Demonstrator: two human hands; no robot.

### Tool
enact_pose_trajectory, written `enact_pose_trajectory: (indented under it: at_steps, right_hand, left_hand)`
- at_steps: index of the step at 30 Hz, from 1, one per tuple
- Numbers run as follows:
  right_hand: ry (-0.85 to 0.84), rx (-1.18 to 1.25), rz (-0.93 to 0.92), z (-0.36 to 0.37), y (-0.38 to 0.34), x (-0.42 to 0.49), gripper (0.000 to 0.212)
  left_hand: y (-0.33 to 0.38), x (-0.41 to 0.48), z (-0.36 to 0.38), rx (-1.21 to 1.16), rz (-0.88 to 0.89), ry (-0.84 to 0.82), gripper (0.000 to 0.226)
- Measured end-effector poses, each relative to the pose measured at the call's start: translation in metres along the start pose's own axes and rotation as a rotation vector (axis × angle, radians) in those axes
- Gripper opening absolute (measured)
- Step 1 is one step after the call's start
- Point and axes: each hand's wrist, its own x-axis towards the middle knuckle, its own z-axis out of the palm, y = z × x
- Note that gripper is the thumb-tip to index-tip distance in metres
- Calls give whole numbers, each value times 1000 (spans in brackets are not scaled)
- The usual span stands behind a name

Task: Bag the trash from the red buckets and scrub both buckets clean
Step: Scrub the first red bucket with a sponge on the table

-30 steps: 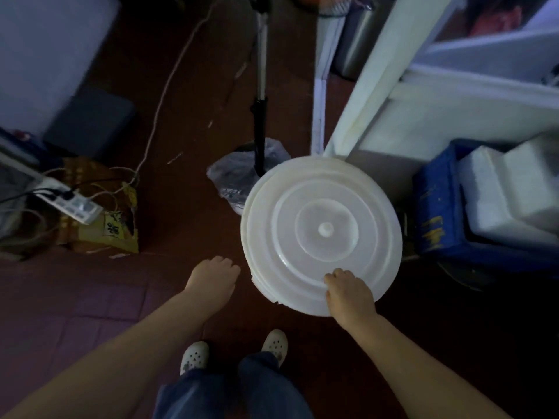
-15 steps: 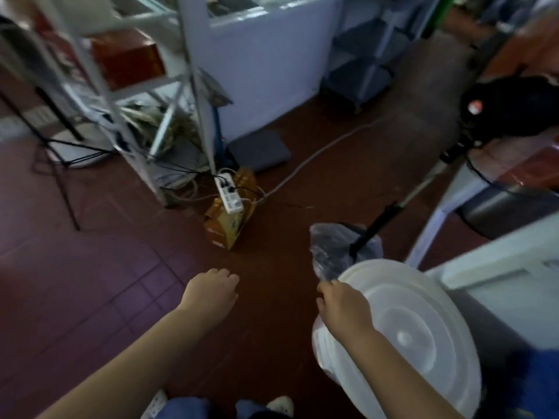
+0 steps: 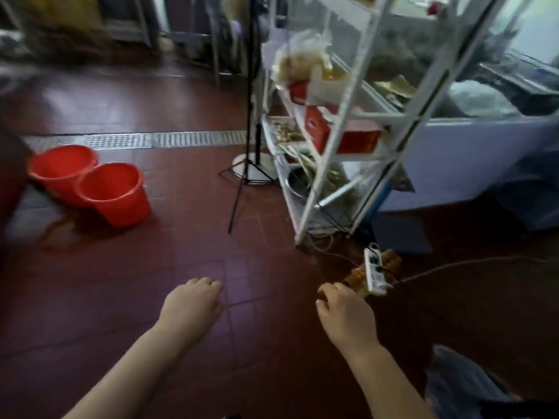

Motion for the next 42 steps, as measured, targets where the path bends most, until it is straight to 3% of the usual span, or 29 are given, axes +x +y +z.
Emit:
enact_pose_trajectory:
  at_steps: [7,12,17,23,32,42]
  right_hand:
    - [-89,56,-91,27,-104,104,22]
    - [-175,72,-129,51,-136,203,22]
    - [-240,82,-197,71,-174,348,21]
    - [-256,57,-301,55,-244,537,20]
    - [-291,45,-426,78,-378,727,19]
    - [-363,-69,-523,133,-549,889,17]
  left_hand:
    - [-131,18,-16,-57,-299,50,34]
    - [-197,52,-11,-42,-465,-36,38]
    - [-260,127,-18,-83,-608,-74,37]
    - [-327,247,-69,-205,-799,36,35]
    - [-459,361,-93,-258,-995,117,33]
    - [-660,506,-106,-313,-1025,93,32]
